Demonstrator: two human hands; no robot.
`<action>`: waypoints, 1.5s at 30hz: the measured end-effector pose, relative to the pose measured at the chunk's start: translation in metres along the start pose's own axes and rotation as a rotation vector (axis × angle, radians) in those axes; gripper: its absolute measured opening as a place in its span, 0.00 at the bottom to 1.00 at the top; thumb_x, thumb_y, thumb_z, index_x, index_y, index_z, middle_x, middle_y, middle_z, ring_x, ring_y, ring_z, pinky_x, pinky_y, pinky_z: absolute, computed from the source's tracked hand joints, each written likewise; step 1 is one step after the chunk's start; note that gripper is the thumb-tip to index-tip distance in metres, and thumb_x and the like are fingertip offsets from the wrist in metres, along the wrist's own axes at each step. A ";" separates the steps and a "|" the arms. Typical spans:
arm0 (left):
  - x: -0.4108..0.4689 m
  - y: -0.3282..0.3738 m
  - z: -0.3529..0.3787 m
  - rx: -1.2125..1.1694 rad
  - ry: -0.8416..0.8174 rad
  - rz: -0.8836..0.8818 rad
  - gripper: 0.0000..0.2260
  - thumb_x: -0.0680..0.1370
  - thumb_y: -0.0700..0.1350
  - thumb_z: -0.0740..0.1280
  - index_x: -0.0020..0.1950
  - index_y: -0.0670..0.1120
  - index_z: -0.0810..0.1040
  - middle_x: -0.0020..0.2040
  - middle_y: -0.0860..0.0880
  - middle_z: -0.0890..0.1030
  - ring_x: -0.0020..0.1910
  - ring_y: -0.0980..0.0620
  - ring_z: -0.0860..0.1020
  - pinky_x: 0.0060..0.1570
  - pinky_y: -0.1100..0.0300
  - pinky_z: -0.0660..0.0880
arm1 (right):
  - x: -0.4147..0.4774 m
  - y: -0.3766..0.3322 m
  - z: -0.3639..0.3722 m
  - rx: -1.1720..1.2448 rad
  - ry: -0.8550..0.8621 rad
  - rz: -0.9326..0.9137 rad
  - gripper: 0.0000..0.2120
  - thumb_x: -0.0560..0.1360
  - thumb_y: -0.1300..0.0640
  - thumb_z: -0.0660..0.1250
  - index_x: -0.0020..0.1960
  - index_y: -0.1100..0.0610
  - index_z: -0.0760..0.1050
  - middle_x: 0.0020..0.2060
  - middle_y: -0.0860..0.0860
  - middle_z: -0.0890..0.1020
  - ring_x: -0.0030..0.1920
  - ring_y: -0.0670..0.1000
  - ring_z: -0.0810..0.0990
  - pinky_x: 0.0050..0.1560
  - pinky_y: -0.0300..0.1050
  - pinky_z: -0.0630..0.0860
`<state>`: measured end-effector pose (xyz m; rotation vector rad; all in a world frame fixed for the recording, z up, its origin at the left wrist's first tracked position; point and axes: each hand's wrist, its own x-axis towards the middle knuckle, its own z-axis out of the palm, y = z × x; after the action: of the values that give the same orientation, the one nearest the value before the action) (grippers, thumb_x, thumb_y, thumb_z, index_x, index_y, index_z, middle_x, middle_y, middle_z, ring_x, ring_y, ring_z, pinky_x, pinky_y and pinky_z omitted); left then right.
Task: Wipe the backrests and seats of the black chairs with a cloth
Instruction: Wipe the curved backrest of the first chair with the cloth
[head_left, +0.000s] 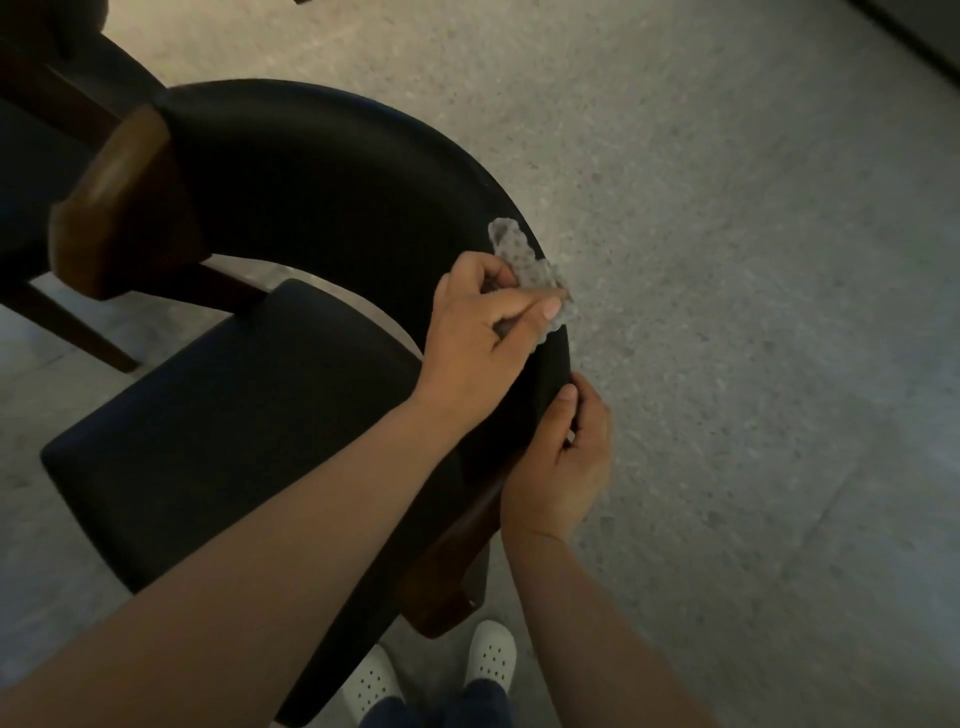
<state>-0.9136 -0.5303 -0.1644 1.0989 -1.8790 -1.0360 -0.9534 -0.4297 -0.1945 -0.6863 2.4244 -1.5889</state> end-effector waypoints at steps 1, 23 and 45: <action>0.000 0.000 -0.001 -0.010 -0.003 -0.001 0.10 0.76 0.53 0.68 0.55 0.53 0.84 0.50 0.54 0.69 0.54 0.49 0.71 0.55 0.60 0.71 | 0.000 0.000 0.000 0.001 -0.001 -0.002 0.25 0.79 0.44 0.51 0.62 0.56 0.77 0.50 0.44 0.77 0.46 0.33 0.74 0.44 0.23 0.68; -0.003 0.015 0.004 -0.088 0.129 -0.232 0.08 0.73 0.50 0.75 0.49 0.56 0.79 0.53 0.57 0.70 0.53 0.61 0.73 0.52 0.74 0.70 | 0.000 0.001 0.001 0.002 0.008 -0.002 0.25 0.79 0.43 0.51 0.63 0.55 0.77 0.49 0.40 0.75 0.48 0.37 0.75 0.46 0.26 0.70; -0.021 -0.016 0.003 -0.235 0.197 -0.377 0.05 0.76 0.49 0.71 0.50 0.52 0.76 0.55 0.50 0.75 0.53 0.60 0.75 0.48 0.76 0.71 | -0.001 0.000 0.000 0.009 -0.007 0.004 0.24 0.79 0.43 0.51 0.62 0.56 0.77 0.50 0.43 0.77 0.48 0.36 0.75 0.46 0.24 0.70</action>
<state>-0.9028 -0.5157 -0.1833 1.3875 -1.3852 -1.2674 -0.9528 -0.4294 -0.1943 -0.6842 2.4109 -1.5926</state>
